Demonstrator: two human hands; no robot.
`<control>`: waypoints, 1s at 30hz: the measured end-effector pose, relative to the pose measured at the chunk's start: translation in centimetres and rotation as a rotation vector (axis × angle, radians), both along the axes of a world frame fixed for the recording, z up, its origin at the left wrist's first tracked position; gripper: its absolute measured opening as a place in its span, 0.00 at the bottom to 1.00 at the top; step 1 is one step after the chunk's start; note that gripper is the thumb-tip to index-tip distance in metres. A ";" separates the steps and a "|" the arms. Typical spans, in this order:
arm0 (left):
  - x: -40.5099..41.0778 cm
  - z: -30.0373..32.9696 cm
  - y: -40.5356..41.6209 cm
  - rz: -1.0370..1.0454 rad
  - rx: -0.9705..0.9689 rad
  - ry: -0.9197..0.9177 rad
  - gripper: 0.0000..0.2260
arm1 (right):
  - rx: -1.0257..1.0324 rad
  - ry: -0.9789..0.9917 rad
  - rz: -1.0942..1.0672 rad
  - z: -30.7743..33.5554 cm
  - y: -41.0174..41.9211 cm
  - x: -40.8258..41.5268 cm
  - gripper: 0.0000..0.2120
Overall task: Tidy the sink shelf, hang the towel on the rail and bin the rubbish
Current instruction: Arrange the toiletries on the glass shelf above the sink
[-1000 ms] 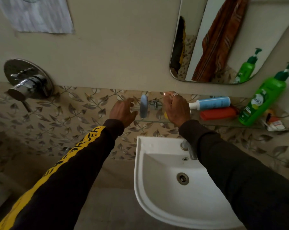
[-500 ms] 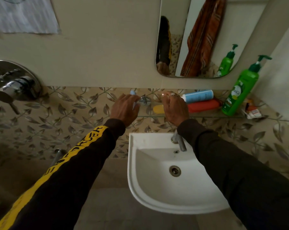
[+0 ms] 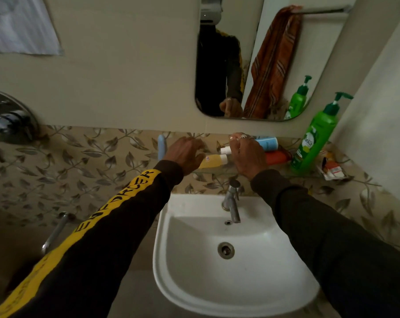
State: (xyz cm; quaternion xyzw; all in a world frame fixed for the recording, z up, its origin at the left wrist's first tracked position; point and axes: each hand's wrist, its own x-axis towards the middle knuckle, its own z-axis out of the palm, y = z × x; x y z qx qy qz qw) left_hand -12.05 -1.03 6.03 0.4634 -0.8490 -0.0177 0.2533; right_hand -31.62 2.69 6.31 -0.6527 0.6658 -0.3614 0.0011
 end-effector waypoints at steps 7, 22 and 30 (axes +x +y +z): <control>-2.2 -1.6 -1.1 0.041 0.030 -0.095 0.18 | 0.080 0.047 0.086 -0.7 -0.9 -2.1 0.17; -2.9 -4.1 -2.9 0.188 0.238 -0.197 0.31 | 0.271 0.300 0.245 -2.0 -2.3 -1.2 0.23; -2.8 -4.2 -3.5 0.195 0.306 -0.093 0.26 | 0.282 0.286 0.255 -2.4 -2.2 -0.8 0.26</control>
